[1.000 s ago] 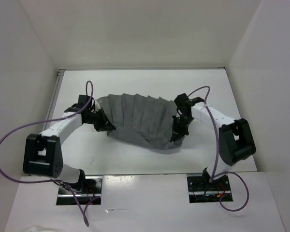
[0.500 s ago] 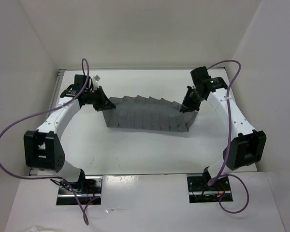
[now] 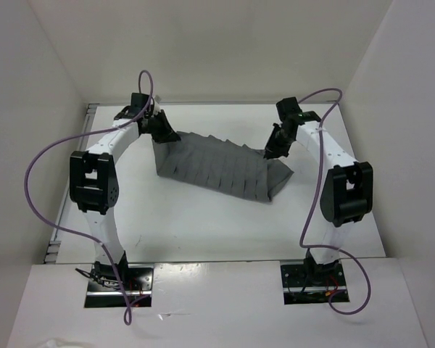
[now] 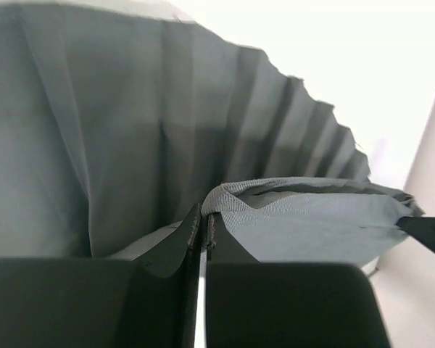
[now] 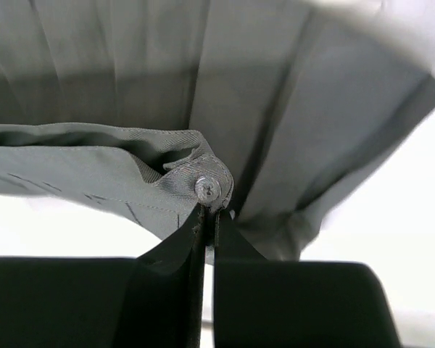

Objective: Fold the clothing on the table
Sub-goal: Fold the skirt

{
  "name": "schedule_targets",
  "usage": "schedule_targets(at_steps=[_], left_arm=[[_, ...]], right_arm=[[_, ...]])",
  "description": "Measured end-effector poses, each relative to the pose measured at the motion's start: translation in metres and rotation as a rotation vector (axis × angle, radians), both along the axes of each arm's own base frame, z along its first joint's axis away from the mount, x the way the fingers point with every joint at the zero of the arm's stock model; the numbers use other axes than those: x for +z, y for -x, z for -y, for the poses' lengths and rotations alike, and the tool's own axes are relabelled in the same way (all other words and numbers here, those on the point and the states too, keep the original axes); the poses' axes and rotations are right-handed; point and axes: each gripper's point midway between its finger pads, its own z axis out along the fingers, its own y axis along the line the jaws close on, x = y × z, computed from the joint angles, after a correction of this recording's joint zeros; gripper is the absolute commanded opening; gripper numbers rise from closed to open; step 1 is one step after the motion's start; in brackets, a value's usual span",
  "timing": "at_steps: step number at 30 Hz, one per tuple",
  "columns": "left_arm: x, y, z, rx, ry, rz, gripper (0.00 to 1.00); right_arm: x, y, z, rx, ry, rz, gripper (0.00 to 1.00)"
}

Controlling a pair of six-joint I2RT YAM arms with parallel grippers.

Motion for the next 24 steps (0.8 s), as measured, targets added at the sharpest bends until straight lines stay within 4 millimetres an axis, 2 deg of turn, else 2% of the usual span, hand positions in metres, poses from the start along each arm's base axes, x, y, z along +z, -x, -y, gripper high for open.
schedule_targets(at_steps=[7,8,9,10,11,12,13,14,15,16,18,19,21,23,24], left_arm=[[-0.024,-0.027,0.001,0.016,-0.019,-0.004,0.0],[-0.027,-0.032,0.002,0.016,-0.018,-0.001,0.0],[-0.031,-0.039,0.004,0.016,-0.019,0.003,0.0],[-0.034,-0.047,0.006,0.016,-0.019,0.009,0.24],[-0.036,-0.054,0.007,0.014,-0.022,0.017,0.51],[-0.04,-0.064,0.007,0.027,-0.033,0.022,0.68],[-0.041,-0.072,0.006,0.035,-0.045,0.036,0.74],[-0.041,-0.08,0.004,0.054,-0.053,0.046,0.9],[-0.038,-0.085,0.001,0.067,-0.066,0.059,0.97],[-0.036,-0.087,-0.002,0.081,-0.078,0.064,0.99],[-0.021,-0.09,-0.01,0.105,-0.114,0.102,0.99],[-0.011,-0.088,-0.015,0.12,-0.13,0.124,0.99],[0.013,-0.075,-0.023,0.128,-0.155,0.164,0.96],[0.049,-0.055,-0.026,0.118,-0.163,0.224,0.73],[0.066,-0.048,-0.026,0.11,-0.158,0.26,0.44]], right_arm=[[-0.007,-0.036,0.005,-0.029,0.047,0.059,0.0],[-0.009,-0.04,0.007,-0.036,0.058,0.061,0.04],[-0.012,-0.044,0.008,-0.04,0.068,0.063,0.16],[-0.014,-0.05,0.009,-0.048,0.078,0.066,0.34],[-0.017,-0.056,0.011,-0.058,0.086,0.071,0.48],[-0.022,-0.062,0.015,-0.063,0.113,0.074,0.55],[-0.026,-0.065,0.018,-0.074,0.128,0.071,0.58],[-0.03,-0.066,0.022,-0.083,0.147,0.065,0.62],[-0.033,-0.065,0.027,-0.092,0.166,0.057,0.7],[-0.033,-0.064,0.031,-0.102,0.181,0.056,0.72],[-0.025,-0.06,0.037,-0.115,0.199,0.07,0.78],[-0.02,-0.054,0.039,-0.121,0.2,0.075,0.84],[-0.006,-0.035,0.042,-0.13,0.195,0.088,0.86],[0.007,-0.01,0.044,-0.133,0.178,0.093,0.87],[0.009,-0.001,0.044,-0.132,0.164,0.091,0.87]])
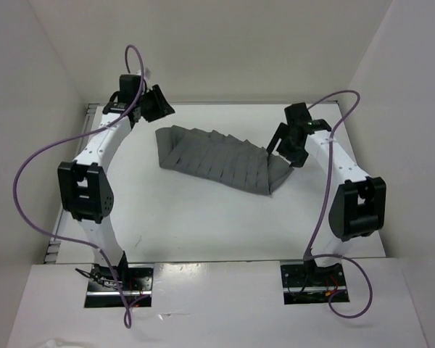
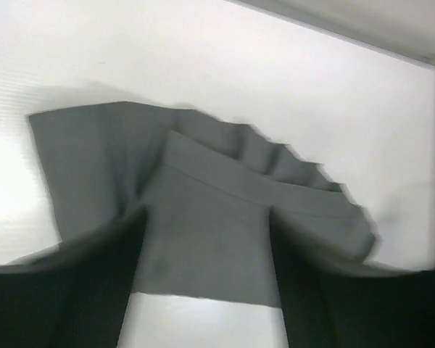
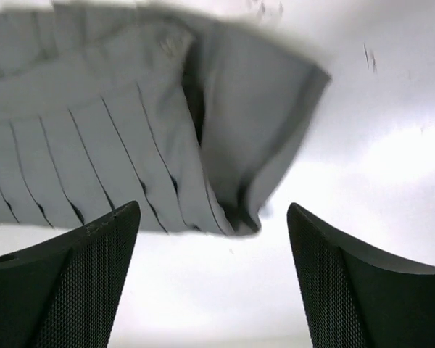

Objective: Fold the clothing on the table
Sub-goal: Fold the skirt

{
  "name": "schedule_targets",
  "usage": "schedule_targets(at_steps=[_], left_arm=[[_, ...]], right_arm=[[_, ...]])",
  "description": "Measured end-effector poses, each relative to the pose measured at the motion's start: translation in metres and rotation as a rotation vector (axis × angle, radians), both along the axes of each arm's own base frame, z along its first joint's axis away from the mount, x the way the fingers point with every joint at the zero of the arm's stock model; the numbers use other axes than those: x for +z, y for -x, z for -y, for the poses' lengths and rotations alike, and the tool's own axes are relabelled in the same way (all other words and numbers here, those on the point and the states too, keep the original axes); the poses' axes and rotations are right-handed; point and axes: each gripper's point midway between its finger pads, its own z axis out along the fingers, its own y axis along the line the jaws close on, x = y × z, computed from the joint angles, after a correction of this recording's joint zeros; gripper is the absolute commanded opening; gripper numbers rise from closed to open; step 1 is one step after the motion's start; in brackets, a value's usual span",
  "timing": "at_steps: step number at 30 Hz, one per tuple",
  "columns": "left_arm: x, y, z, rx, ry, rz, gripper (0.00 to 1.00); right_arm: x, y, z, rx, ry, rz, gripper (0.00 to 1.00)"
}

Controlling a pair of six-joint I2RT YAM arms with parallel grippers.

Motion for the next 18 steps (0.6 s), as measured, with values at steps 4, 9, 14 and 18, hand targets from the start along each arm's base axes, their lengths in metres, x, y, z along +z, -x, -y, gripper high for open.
schedule_targets(at_steps=[4,9,14,18], left_arm=[[0.045,0.026,0.022,-0.128,0.036,0.103,0.13],[0.015,0.058,0.065,-0.294,0.11,0.026,0.13],[-0.011,0.074,0.086,-0.37,0.145,-0.059,0.13],[-0.009,0.076,0.089,-0.385,0.156,-0.055,0.13]], right_arm=[[-0.025,0.034,-0.007,0.012,-0.058,-0.086,0.87],[-0.077,0.064,-0.02,0.027,-0.125,-0.261,0.88],[-0.093,0.058,-0.028,0.028,-0.166,-0.276,0.88],[-0.101,0.051,-0.03,0.022,-0.173,-0.266,0.88]])
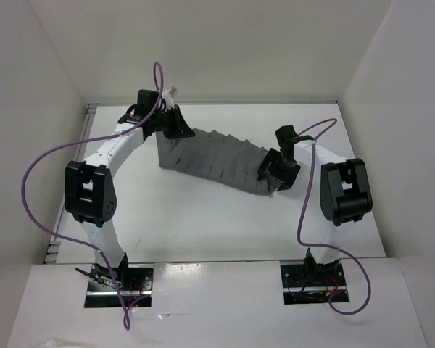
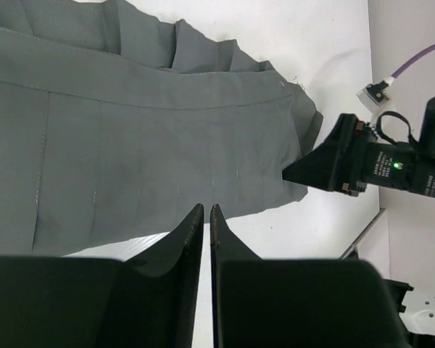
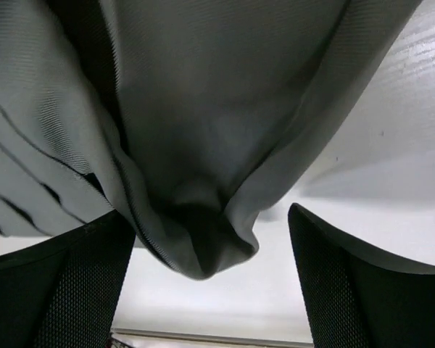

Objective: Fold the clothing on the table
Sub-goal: Fold the skirt

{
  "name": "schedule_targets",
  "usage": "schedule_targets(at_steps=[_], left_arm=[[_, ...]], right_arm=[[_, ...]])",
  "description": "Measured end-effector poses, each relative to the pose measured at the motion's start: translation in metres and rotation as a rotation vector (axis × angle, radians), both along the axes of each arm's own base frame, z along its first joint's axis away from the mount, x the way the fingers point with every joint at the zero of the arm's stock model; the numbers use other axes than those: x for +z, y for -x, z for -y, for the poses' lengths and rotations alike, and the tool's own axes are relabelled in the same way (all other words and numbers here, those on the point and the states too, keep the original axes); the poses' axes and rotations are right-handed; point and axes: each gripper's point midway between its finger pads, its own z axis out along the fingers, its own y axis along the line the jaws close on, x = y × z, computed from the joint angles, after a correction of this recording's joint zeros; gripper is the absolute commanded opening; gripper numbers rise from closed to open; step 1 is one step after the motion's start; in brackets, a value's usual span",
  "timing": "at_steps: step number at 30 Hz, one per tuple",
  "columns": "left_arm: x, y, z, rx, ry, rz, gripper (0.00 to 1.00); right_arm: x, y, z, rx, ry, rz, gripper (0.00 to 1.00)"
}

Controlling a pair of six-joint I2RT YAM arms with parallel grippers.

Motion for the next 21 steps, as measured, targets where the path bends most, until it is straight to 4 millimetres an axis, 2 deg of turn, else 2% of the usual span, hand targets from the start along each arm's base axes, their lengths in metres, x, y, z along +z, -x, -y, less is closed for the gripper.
schedule_targets(at_steps=[3,7,8,9,10,12,16,18,21], left_arm=[[0.0,0.001,0.001,-0.005,0.004,-0.001,0.13],[0.002,0.004,0.003,-0.027,0.023,-0.005,0.13],[0.003,0.005,0.005,-0.037,0.031,-0.006,0.13],[0.005,0.007,0.007,-0.05,0.04,-0.009,0.1],[0.006,0.009,0.009,-0.064,0.049,-0.01,0.04],[0.006,0.013,0.014,-0.086,0.058,-0.013,0.0],[-0.001,0.02,0.028,-0.126,0.057,-0.027,0.0],[-0.015,0.022,0.038,-0.157,0.051,-0.054,0.0],[-0.049,0.023,0.057,-0.201,0.034,-0.131,0.03]], right_arm=[[-0.01,-0.002,0.0,-0.014,0.006,-0.015,0.83],[-0.02,-0.004,-0.001,-0.026,-0.001,-0.019,0.59],[-0.021,-0.004,-0.002,-0.027,-0.003,-0.015,0.32],[-0.022,-0.006,-0.003,-0.031,-0.013,-0.008,0.12],[-0.023,-0.007,-0.005,-0.028,-0.02,-0.003,0.0],[-0.024,-0.009,-0.007,-0.032,-0.034,0.0,0.0],[-0.024,-0.009,-0.007,-0.032,-0.035,0.009,0.0],[-0.023,-0.01,-0.007,-0.03,-0.035,0.015,0.0],[-0.022,-0.01,-0.006,-0.026,-0.031,0.02,0.0]])
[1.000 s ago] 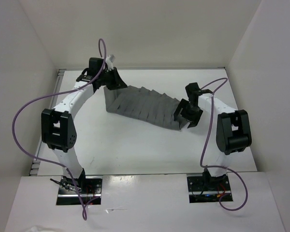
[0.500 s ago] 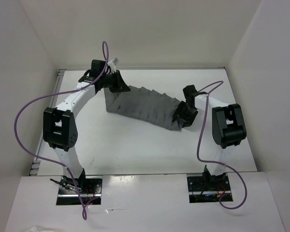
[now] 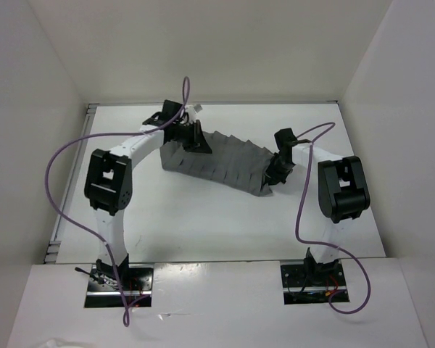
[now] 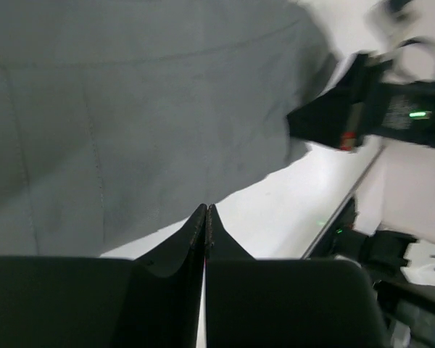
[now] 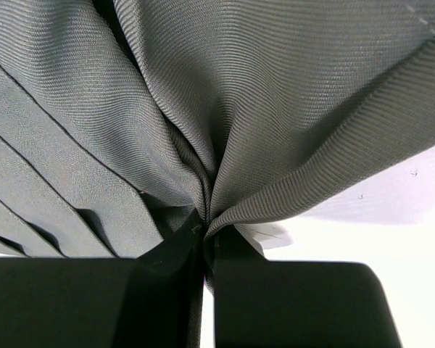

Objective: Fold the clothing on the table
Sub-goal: Fold the skirt

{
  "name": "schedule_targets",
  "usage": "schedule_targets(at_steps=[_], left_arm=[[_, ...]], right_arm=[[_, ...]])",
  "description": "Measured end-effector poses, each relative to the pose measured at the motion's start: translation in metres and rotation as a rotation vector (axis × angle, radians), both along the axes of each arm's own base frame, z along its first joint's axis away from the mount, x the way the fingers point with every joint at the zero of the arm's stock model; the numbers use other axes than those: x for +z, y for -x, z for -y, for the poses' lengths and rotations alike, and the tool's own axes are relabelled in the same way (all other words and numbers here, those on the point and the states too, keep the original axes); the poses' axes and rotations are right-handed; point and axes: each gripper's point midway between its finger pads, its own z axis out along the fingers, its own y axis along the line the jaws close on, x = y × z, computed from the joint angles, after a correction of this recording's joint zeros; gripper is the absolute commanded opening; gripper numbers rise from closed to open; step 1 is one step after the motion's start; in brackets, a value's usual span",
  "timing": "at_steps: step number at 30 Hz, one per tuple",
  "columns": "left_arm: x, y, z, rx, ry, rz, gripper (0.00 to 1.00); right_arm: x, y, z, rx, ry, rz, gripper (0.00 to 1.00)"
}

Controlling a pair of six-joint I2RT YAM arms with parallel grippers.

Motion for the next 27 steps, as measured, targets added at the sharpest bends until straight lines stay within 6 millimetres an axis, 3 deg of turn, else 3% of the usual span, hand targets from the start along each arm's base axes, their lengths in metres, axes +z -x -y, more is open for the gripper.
schedule_targets(at_steps=[6,12,19,22,27], left_arm=[[-0.07,0.022,0.027,-0.055,-0.128,-0.143,0.0],[-0.092,0.034,0.039,-0.067,-0.197,-0.175,0.0],[-0.12,0.023,0.036,-0.006,-0.325,-0.156,0.0],[-0.12,0.023,0.043,-0.011,-0.34,-0.14,0.0],[-0.12,0.029,0.071,-0.076,-0.293,-0.131,0.0]], right_arm=[[0.0,0.0,0.001,0.014,0.004,0.002,0.0],[0.0,0.0,0.001,0.023,0.006,0.005,0.0],[0.01,-0.007,0.0,0.039,0.01,0.02,0.0],[0.033,-0.019,-0.003,0.051,0.0,0.064,0.0],[0.123,-0.045,-0.029,0.119,-0.144,0.275,0.0]])
